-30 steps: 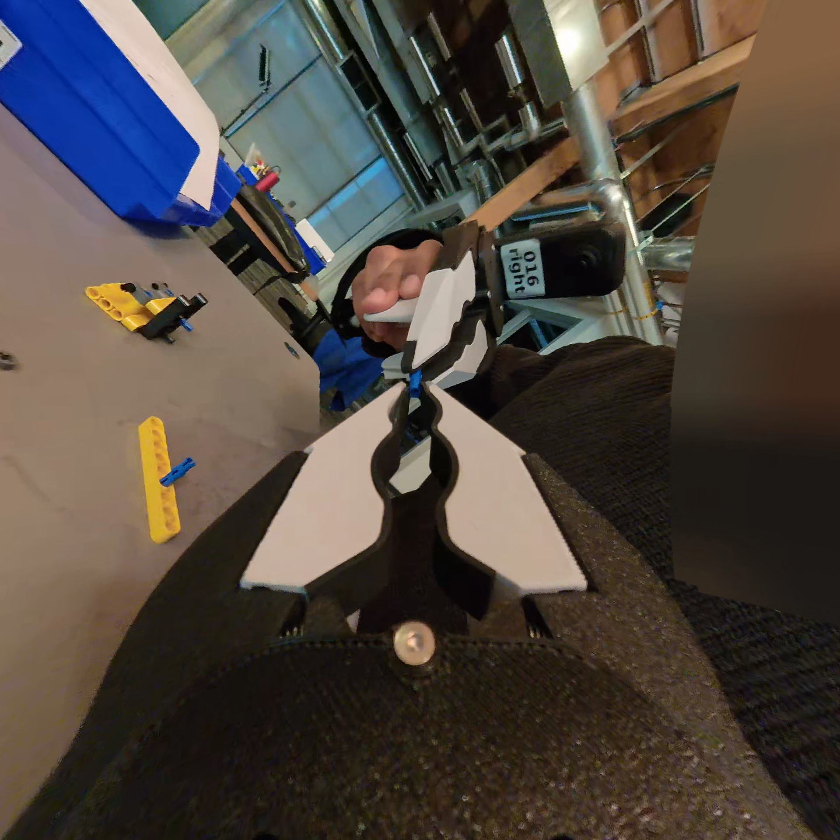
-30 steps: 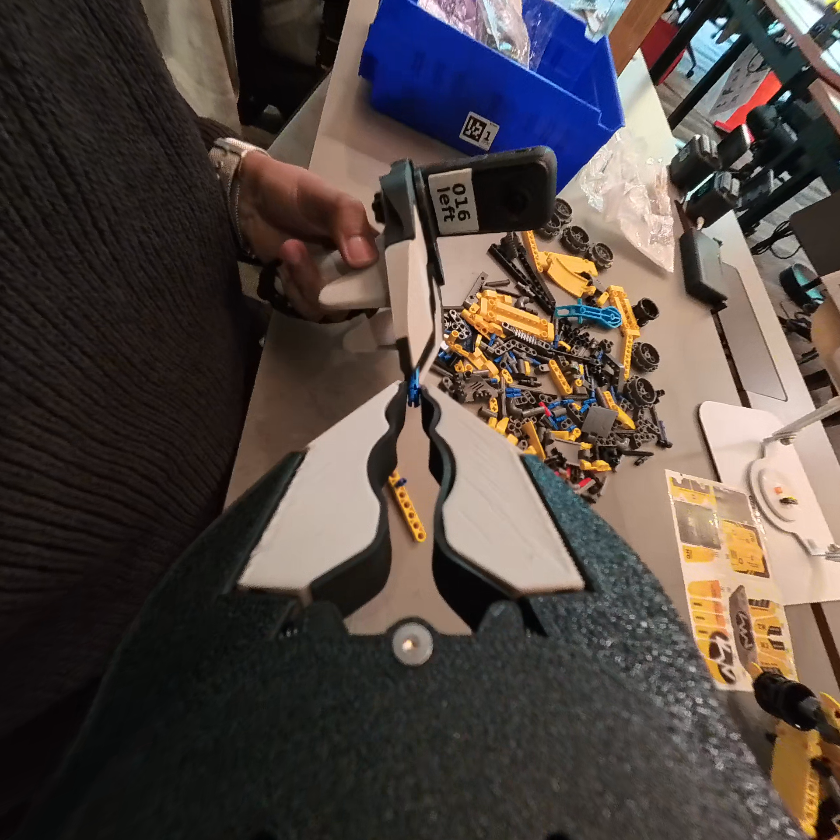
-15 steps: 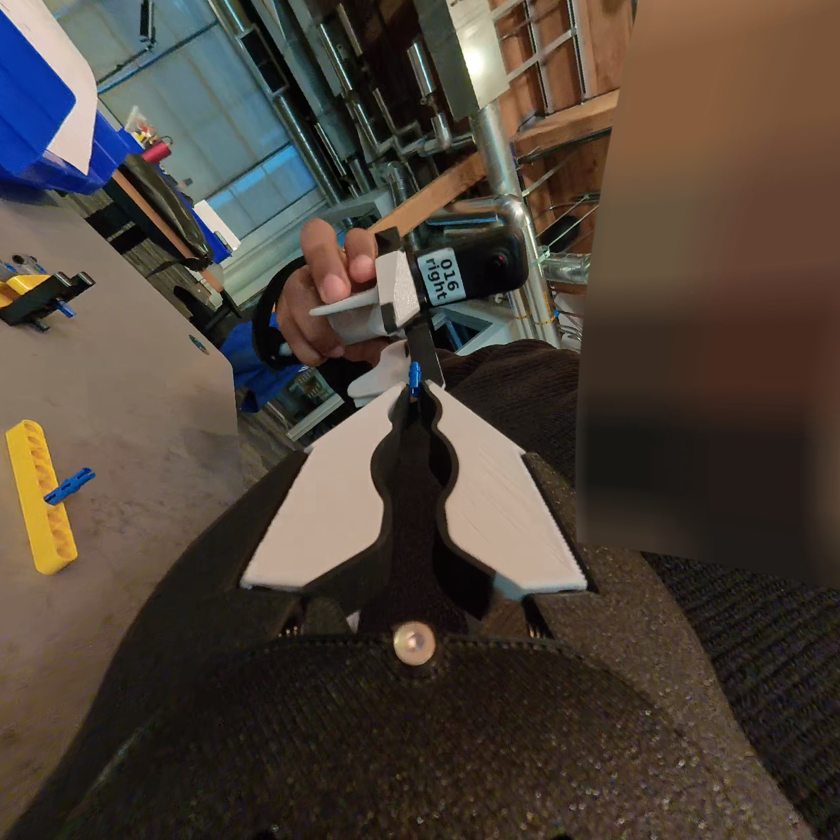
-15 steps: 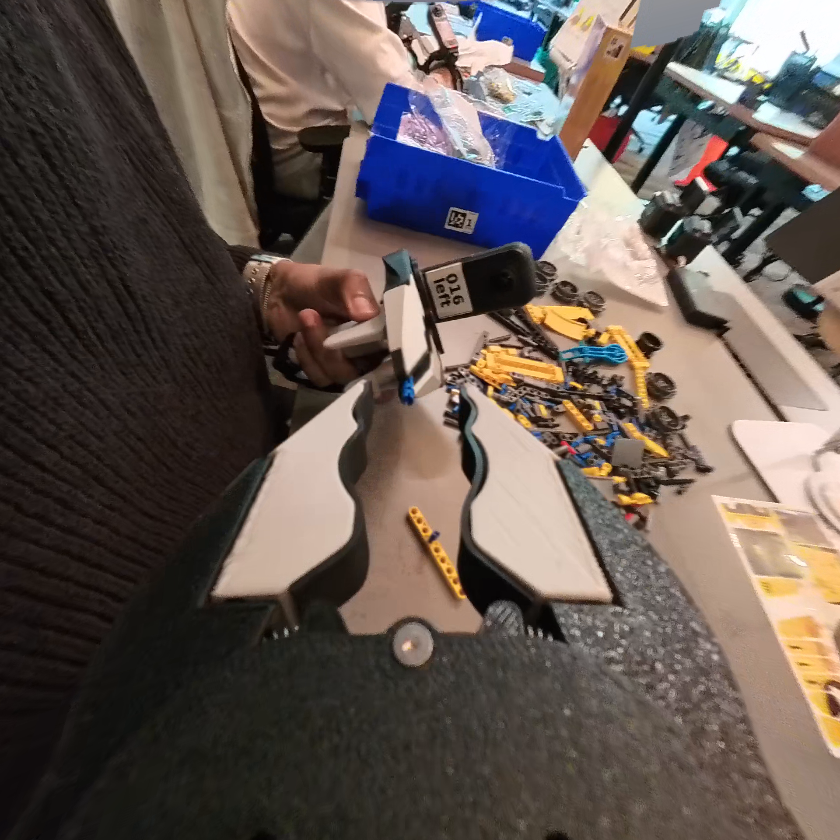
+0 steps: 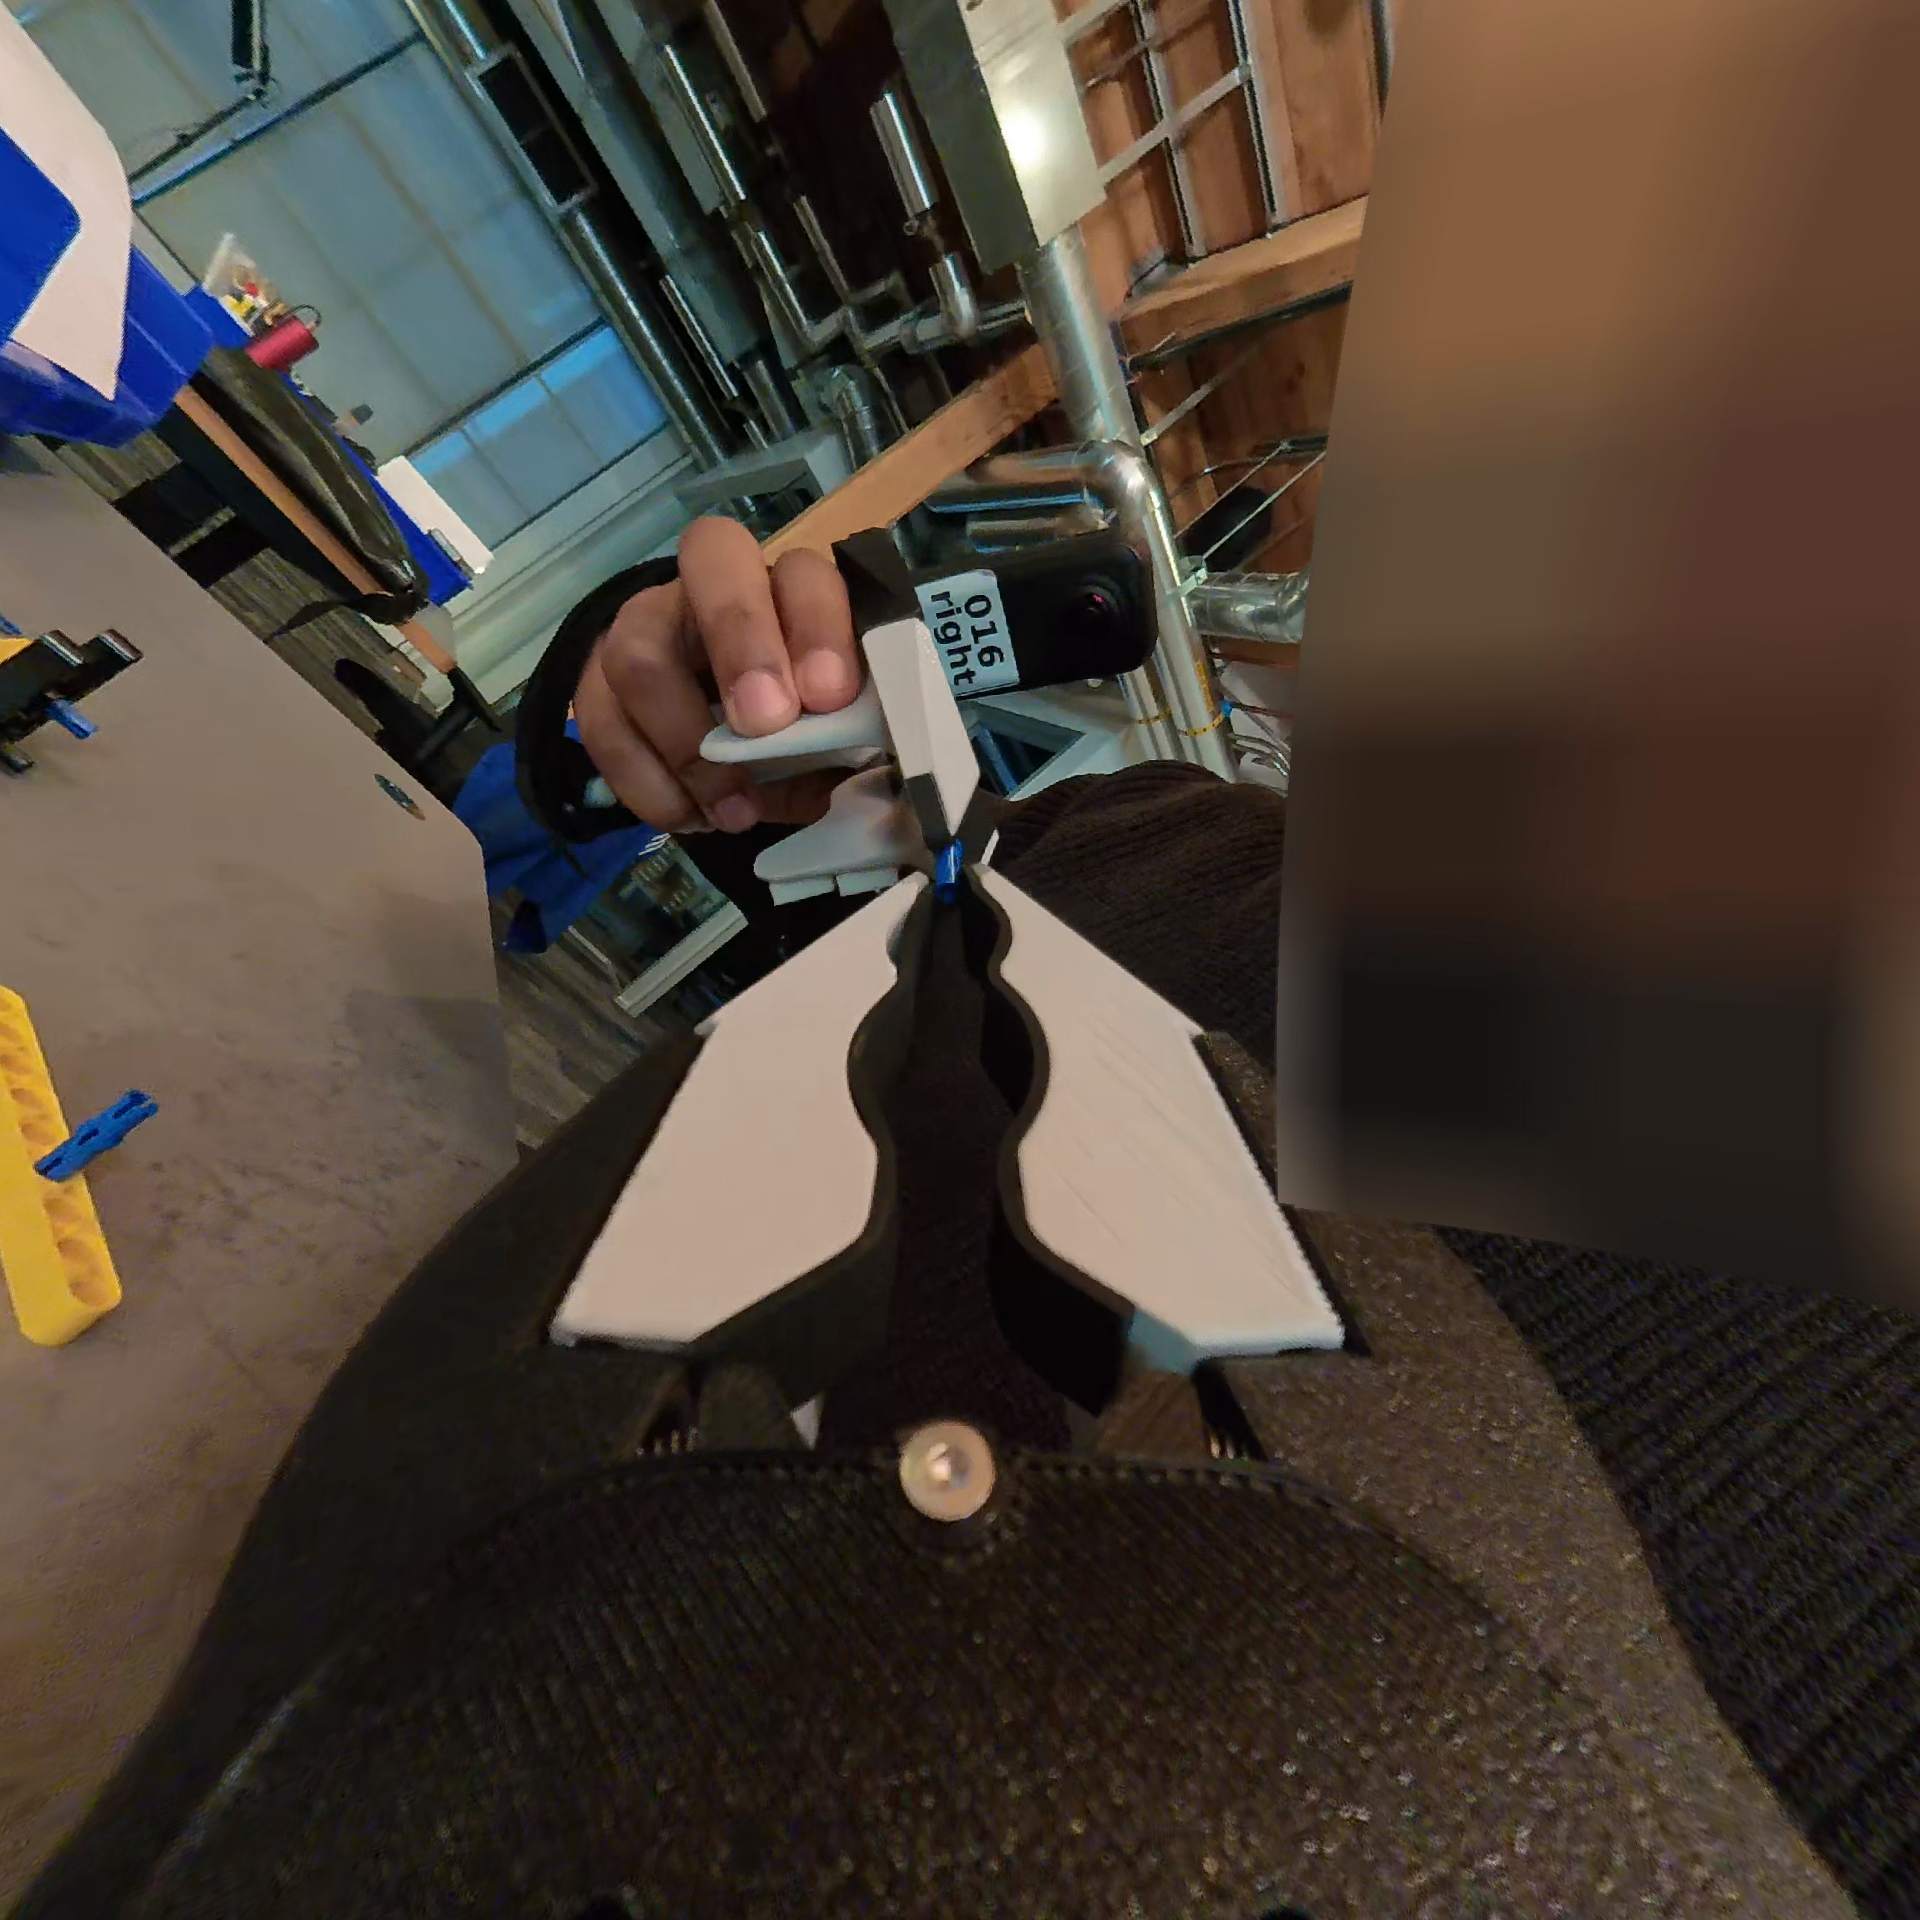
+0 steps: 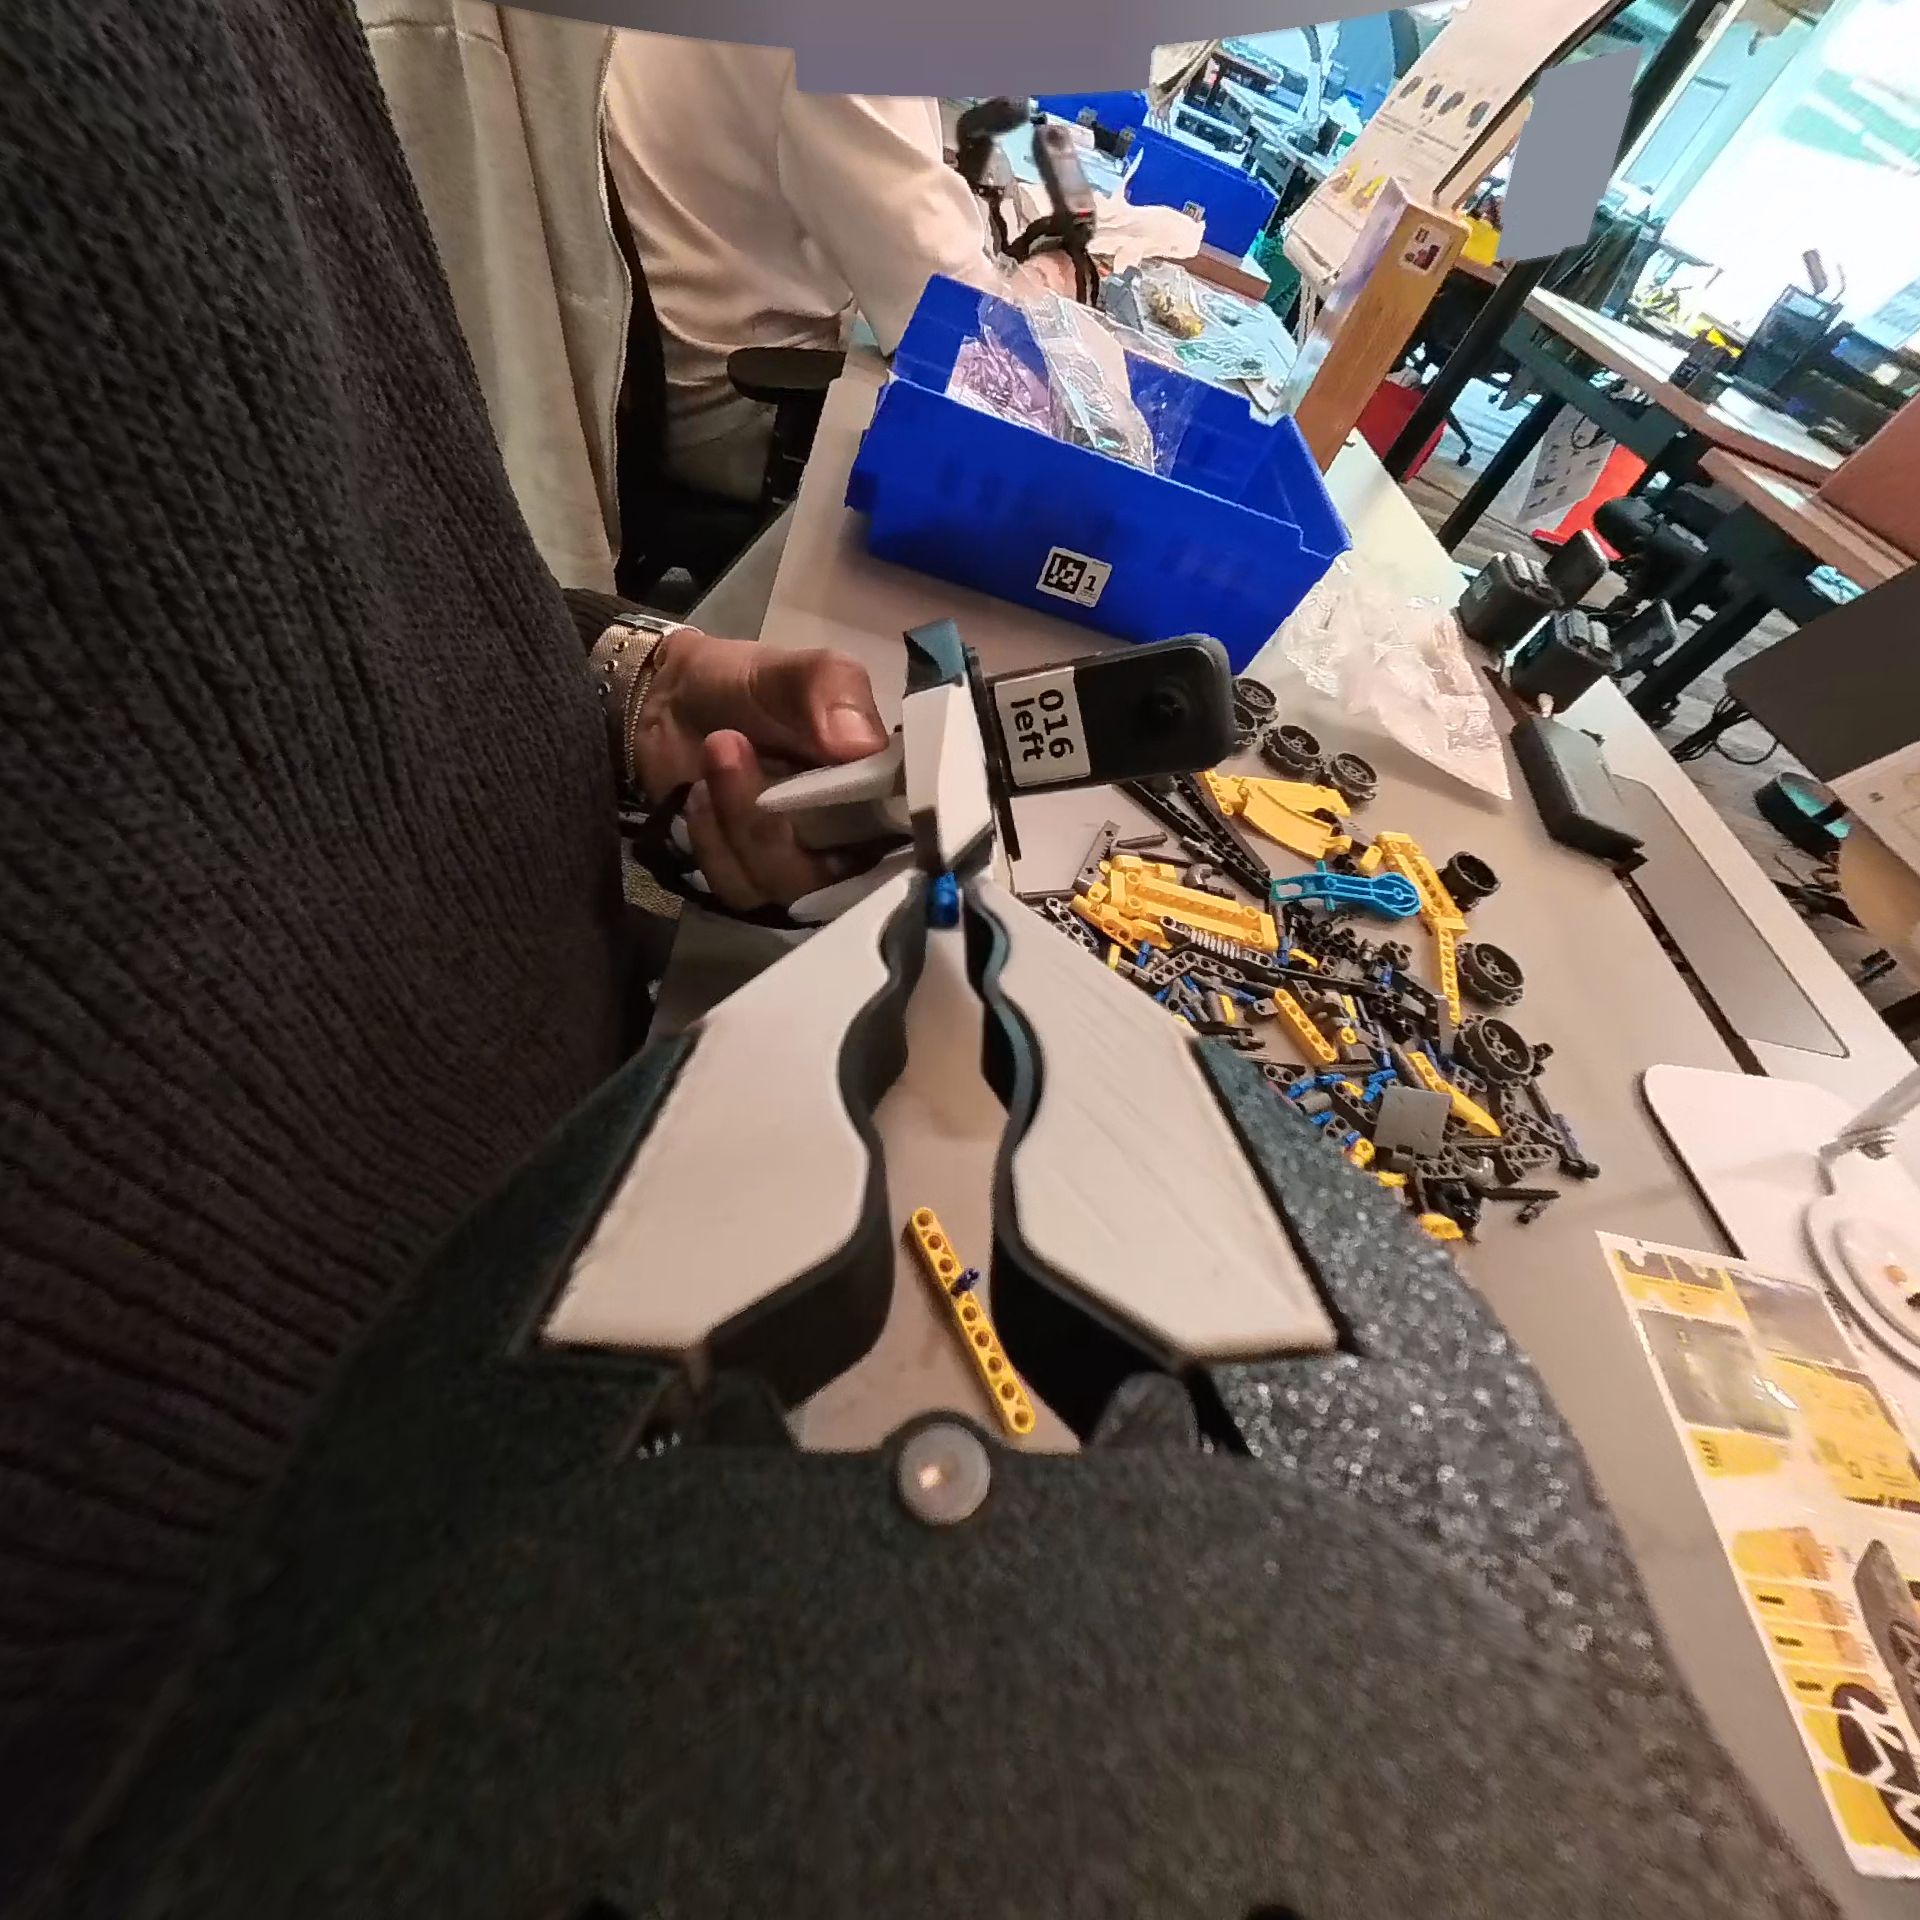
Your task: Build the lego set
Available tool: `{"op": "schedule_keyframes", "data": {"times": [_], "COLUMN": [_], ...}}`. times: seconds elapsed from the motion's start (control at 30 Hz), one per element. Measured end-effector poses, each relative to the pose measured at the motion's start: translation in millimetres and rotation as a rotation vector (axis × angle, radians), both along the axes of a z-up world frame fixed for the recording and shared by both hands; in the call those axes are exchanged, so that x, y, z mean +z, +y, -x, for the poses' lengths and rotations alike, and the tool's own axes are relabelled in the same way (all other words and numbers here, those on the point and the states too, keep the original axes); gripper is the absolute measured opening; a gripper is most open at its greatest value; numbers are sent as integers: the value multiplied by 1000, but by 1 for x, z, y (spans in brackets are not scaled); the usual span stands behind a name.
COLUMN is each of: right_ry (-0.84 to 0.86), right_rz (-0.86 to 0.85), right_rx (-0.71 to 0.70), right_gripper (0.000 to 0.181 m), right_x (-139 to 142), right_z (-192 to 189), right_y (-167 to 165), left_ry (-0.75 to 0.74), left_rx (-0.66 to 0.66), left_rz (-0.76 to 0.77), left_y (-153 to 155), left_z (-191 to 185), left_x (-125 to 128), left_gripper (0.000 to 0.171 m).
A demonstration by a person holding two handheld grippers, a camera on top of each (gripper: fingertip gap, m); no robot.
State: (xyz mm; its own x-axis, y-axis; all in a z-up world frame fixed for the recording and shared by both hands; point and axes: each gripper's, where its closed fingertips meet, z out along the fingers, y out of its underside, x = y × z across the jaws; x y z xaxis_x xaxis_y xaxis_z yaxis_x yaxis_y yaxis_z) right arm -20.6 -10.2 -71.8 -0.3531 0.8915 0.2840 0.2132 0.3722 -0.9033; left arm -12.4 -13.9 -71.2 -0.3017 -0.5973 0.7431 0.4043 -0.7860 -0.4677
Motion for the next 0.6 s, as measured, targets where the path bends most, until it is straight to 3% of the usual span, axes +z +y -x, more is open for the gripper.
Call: {"op": "schedule_keyframes", "data": {"times": [0.37, 0.6], "right_ry": [-24, -65], "right_rz": [-18, -29], "right_rx": [111, 60], "right_gripper": [5, 4], "right_x": [-4, -8], "right_z": [-1, 4], "right_y": [-6, 3], "left_ry": [34, 52], "left_rx": [-10, 71], "left_rz": [-19, 5], "left_y": [-5, 8], "left_z": [-1, 5], "left_x": [-2, -6], "left_gripper": [0, 4]}}
